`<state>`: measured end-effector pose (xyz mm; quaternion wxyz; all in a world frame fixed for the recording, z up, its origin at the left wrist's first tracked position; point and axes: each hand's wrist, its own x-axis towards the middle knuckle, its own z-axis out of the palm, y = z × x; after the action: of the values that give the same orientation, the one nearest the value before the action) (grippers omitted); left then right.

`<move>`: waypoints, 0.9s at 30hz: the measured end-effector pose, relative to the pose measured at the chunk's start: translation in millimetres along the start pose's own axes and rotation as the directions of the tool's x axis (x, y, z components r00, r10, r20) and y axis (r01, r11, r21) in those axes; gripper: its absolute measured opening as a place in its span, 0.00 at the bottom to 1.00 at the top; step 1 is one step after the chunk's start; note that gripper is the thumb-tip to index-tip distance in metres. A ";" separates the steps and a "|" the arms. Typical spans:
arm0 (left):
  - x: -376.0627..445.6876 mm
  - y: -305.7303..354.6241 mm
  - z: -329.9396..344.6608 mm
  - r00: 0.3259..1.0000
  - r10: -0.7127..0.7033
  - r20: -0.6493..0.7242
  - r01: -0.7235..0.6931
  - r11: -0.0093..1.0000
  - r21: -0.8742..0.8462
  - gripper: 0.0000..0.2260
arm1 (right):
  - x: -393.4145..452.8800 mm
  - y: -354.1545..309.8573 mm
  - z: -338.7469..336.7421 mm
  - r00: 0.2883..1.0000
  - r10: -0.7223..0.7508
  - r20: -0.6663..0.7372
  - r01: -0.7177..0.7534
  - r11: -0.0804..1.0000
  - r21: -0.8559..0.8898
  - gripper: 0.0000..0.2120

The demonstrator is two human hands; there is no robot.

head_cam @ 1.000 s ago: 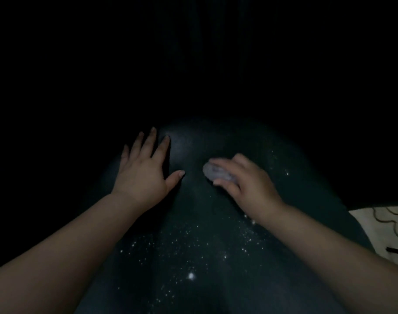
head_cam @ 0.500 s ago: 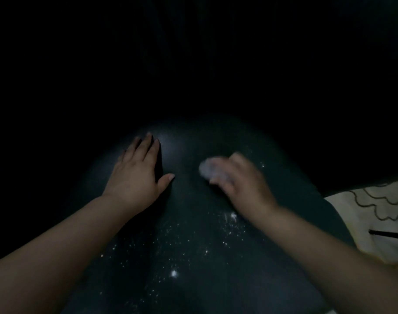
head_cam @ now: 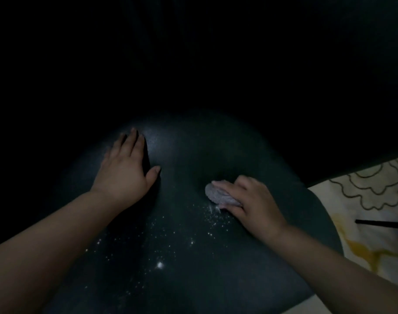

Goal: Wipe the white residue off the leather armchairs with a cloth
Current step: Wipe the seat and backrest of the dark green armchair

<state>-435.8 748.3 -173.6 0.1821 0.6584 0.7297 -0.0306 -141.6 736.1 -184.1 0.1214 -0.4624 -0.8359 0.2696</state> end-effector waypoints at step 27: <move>-27.3 -19.6 3.4 0.996 0.092 -0.023 -0.091 0.995 0.031 0.31 | -58.4 1.5 18.0 0.499 0.682 -0.535 -0.791 0.611 0.040 0.23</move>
<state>-452.2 718.9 -172.3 0.1645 0.6940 0.7005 -0.0249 -116.9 681.7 -197.1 0.1564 -0.8381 -0.5171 0.0756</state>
